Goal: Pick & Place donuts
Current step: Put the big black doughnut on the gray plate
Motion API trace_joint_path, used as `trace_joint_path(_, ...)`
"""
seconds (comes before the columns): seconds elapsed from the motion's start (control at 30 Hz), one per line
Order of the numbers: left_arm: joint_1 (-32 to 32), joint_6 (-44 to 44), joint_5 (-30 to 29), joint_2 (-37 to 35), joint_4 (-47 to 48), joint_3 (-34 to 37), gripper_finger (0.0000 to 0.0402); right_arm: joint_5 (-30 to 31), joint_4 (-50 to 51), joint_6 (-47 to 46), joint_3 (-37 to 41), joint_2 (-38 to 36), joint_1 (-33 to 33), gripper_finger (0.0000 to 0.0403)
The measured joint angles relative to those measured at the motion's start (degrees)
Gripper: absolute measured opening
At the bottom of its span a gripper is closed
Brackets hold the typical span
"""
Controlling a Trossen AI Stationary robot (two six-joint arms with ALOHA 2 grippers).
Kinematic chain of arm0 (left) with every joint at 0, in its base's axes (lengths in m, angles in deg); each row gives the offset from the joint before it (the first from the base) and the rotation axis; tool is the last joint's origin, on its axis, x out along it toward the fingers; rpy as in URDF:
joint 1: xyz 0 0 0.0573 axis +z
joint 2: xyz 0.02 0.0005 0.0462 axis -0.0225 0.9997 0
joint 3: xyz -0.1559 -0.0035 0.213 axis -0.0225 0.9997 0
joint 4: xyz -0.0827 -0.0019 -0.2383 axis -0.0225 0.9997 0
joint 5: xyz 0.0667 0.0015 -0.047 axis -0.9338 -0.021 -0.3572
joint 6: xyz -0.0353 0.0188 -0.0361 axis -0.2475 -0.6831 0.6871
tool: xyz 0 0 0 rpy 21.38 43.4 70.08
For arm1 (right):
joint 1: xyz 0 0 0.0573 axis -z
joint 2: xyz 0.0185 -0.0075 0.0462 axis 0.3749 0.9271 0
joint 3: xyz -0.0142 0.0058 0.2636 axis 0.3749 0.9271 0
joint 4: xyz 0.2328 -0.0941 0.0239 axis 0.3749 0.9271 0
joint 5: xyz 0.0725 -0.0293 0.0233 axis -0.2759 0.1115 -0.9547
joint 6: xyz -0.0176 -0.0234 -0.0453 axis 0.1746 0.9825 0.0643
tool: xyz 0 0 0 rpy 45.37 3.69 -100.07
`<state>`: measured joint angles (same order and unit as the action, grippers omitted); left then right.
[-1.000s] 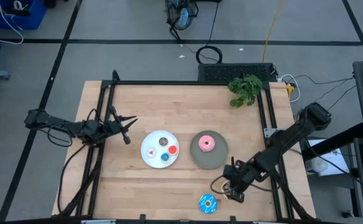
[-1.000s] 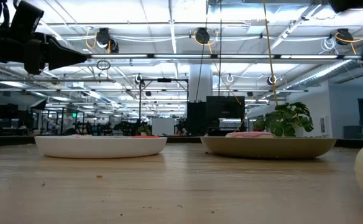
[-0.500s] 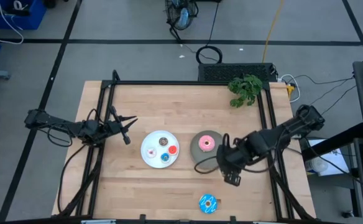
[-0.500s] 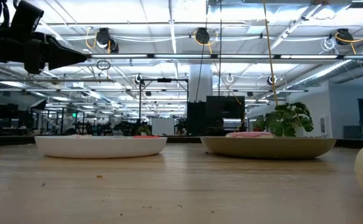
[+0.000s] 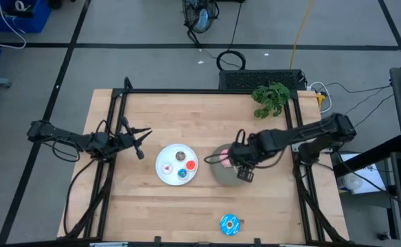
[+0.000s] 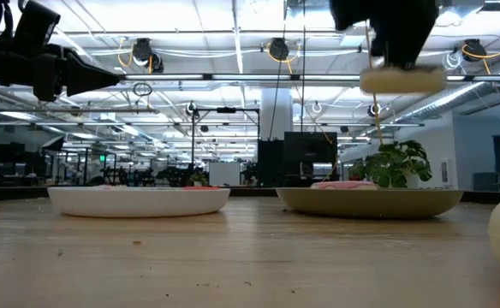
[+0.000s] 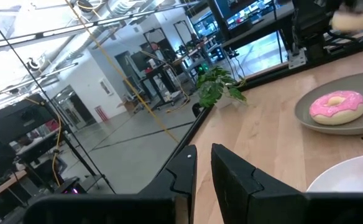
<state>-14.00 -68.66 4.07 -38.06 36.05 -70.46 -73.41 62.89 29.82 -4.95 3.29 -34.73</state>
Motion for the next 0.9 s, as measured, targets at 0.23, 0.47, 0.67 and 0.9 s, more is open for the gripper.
trace_joint_path(0.23, 0.0, -0.17, 0.02, 0.02, 0.0, 0.0, 0.0056, -9.84, -13.27, 6.4, 14.18, -0.01, 7.53, 0.0008)
trace_joint_path(0.47, -0.02, -0.26, 0.07, 0.02, 0.0, 0.0, 0.0056, -14.72, -23.82, 6.74, 23.81, 0.0, 11.23, 0.0008)
trace_joint_path(0.67, 0.01, -0.28, 0.08, 0.02, 0.0, 0.0, 0.0056, -14.65, -30.44, 6.61, 26.42, 0.0, 11.42, 0.0008)
trace_joint_path(0.9, -0.01, -0.28, 0.07, 0.01, 0.0, 0.0, 0.0056, -15.17, -30.77, 4.68, 27.07, 0.0, 9.92, 0.0008)
